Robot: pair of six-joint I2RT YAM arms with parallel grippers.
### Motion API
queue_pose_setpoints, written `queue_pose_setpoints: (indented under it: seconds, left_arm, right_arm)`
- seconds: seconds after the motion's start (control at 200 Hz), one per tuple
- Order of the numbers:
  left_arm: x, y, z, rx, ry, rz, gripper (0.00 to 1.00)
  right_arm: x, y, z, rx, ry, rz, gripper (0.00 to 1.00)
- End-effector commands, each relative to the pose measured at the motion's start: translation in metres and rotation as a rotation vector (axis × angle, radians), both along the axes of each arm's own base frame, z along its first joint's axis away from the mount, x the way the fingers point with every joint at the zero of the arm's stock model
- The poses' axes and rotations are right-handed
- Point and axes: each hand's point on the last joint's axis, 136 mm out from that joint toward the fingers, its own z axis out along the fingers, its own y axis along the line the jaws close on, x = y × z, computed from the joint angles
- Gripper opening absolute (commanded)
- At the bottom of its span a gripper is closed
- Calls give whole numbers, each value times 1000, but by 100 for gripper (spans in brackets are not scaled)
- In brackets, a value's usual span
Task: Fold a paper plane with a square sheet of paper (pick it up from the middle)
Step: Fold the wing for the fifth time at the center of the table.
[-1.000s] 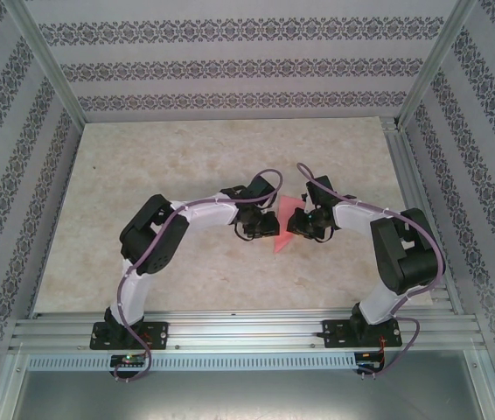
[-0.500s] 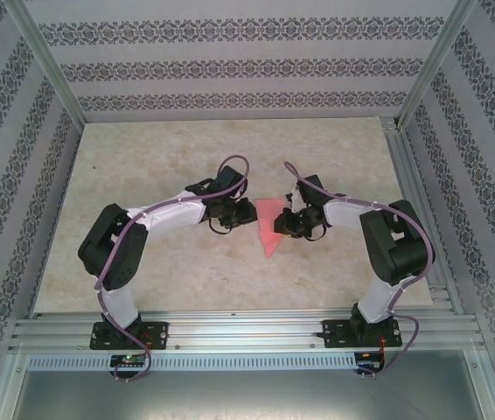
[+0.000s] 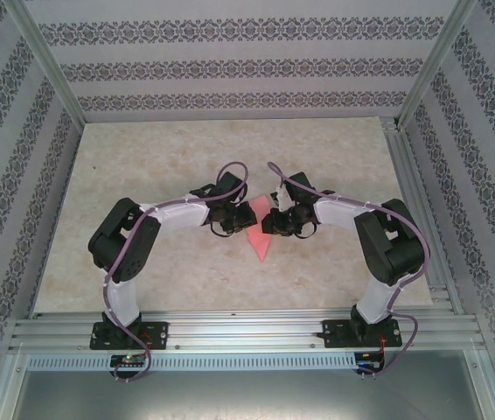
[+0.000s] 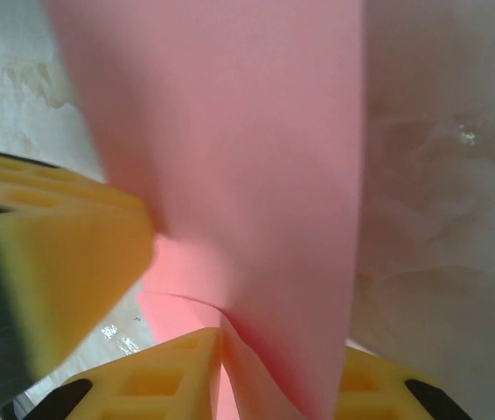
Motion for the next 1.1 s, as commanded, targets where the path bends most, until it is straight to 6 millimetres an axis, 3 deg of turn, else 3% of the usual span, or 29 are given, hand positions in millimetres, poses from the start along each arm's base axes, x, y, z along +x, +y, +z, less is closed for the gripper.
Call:
queue_pose_setpoints:
  seconds: [0.0, 0.155, 0.29, 0.44, 0.659, 0.799, 1.094]
  left_arm:
    - [16, -13, -6, -61, -1, 18, 18]
    - [14, -11, -19, -37, 19, 12, 17]
    - [12, -13, -19, -47, 15, -1, 17]
    - [12, -12, -20, -44, 16, -2, 17]
    - [14, -14, -16, -48, 12, -7, 17]
    - [14, -13, -16, -42, 14, -11, 17]
    - [14, -15, -13, -44, 14, -20, 17]
  right_arm:
    - [4, -3, -4, -30, -5, -11, 25]
    - [9, -15, 6, -51, -37, -76, 34]
    - [8, -20, 18, -34, -54, -120, 44]
    - [0, -20, 23, 3, -57, -150, 45]
    - [-6, -18, 12, 10, -27, -168, 45]
    - [-6, -30, 12, -3, -52, -240, 50]
    - [-8, -12, 10, 138, -13, -228, 45]
